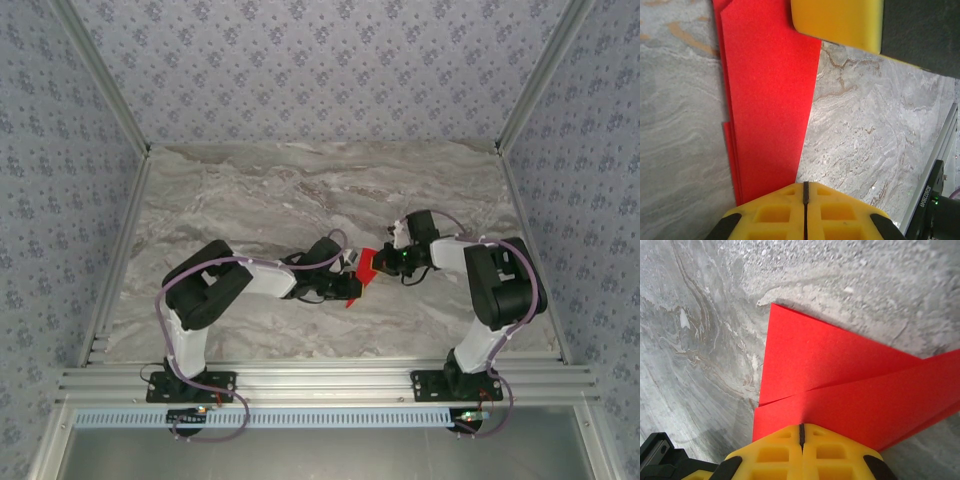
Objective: Fold a paper plane with a square sheet of paper (fold left side to right side)
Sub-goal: Fold the wing for the fifth time at the center of the table.
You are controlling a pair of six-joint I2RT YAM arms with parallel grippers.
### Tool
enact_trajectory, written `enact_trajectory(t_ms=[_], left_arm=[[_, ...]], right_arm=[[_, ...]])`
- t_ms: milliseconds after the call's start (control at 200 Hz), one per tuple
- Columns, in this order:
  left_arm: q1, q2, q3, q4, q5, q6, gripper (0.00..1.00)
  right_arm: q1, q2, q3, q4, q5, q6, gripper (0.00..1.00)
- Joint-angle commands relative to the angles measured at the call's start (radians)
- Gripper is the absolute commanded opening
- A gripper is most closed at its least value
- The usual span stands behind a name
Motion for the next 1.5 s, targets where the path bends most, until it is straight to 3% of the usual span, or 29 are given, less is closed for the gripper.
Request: enact_trajectory(t_ms=[0,505,959,1119,1309,1494], left_arm=[[-0.012,0.066,-0.040,-0.170,-0.028,-0.007,0.06],[-0.012,0.058,-0.043,-0.172,-0.031,-0.007,0.06],[-0.012,0.043,-0.054,-0.164,-0.034,-0.008,0.06],[-0.012,0.033,-0.055,-0.158,-0.034,-0.006,0.06],[-0.013,0.025,-0.045,-0.150,-0.028,-0.004,0.07],[-0.013,0.012,-0.041,-0.153,-0.027,-0.001,0.07]], right_arm=[[-0.071,0.046,0.030,-0.010,0.167,-0.048,0.03],[-0.139,0.094,0.129,-0.050,0.136,-0.065,0.04],[-0.221,0.131,0.106,0.048,-0.026,-0.021,0.03],[-0.230,0.053,0.101,0.007,-0.008,-0.044,0.04],[-0.189,-0.099,0.054,-0.032,-0.025,-0.048,0.04],[-0.053,-0.116,0.000,0.041,-0.069,0.040,0.05]])
